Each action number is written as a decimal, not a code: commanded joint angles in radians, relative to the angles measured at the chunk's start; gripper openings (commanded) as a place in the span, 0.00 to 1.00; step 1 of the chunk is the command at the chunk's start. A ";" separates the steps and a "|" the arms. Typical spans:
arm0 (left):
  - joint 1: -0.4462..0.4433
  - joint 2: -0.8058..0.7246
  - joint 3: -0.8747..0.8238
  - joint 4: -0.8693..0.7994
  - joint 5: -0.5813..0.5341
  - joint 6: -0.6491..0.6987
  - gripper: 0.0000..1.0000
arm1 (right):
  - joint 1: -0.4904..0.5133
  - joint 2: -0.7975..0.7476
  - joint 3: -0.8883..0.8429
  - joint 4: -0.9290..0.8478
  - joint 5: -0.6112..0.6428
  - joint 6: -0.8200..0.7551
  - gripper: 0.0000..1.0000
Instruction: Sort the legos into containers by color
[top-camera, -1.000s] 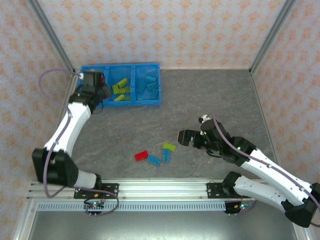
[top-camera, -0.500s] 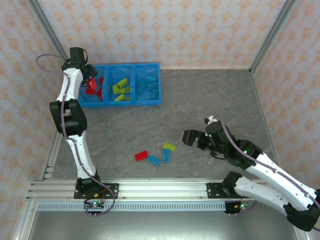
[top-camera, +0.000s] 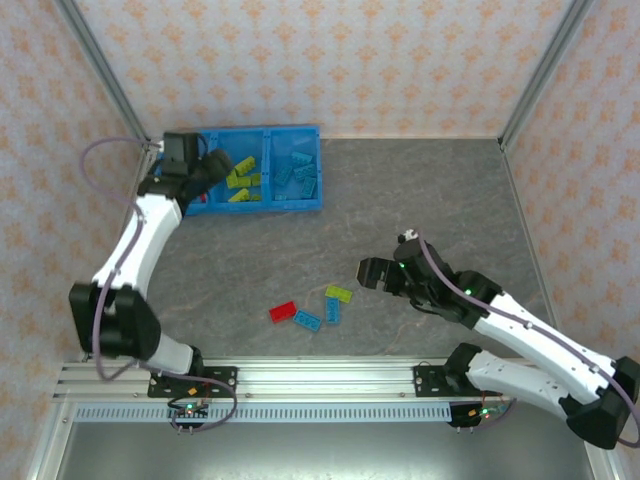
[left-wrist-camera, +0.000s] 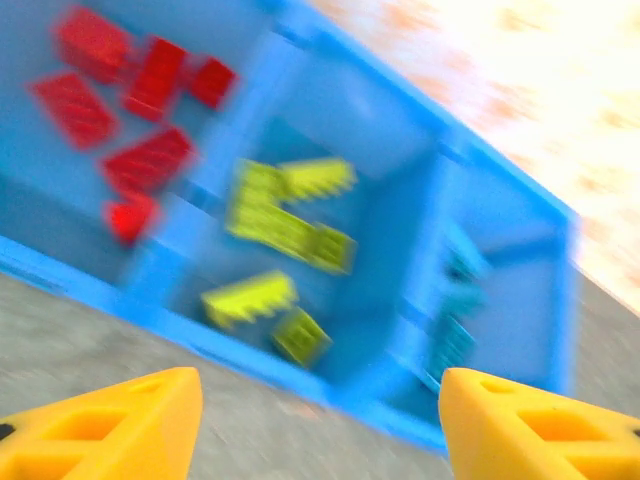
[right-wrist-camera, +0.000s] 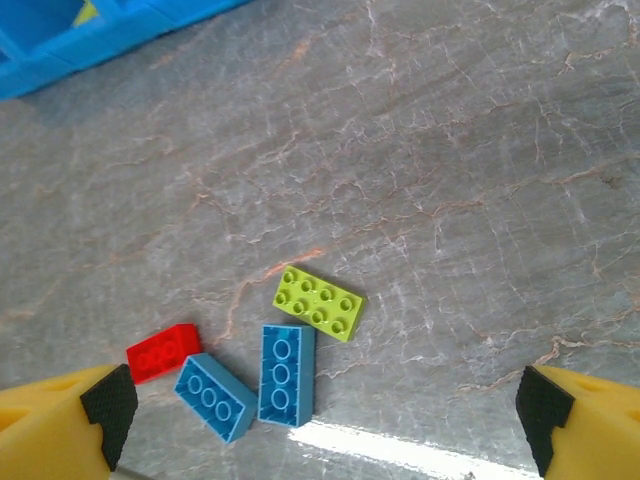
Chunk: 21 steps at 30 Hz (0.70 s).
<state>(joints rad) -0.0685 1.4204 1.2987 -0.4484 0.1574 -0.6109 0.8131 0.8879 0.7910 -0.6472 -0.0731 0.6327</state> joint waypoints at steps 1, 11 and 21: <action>-0.148 -0.138 -0.091 0.045 -0.046 0.060 0.64 | 0.008 0.079 0.013 0.045 0.028 -0.033 0.99; -0.525 -0.266 -0.019 -0.420 0.054 0.520 0.72 | 0.023 0.480 0.104 0.167 -0.085 0.022 0.98; -0.547 -0.370 -0.132 -0.436 0.077 0.729 0.91 | 0.089 0.833 0.301 0.023 0.038 0.278 0.99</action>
<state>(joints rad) -0.6136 1.0798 1.1858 -0.8581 0.2142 0.0200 0.8841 1.6756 1.0542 -0.5552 -0.0914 0.8158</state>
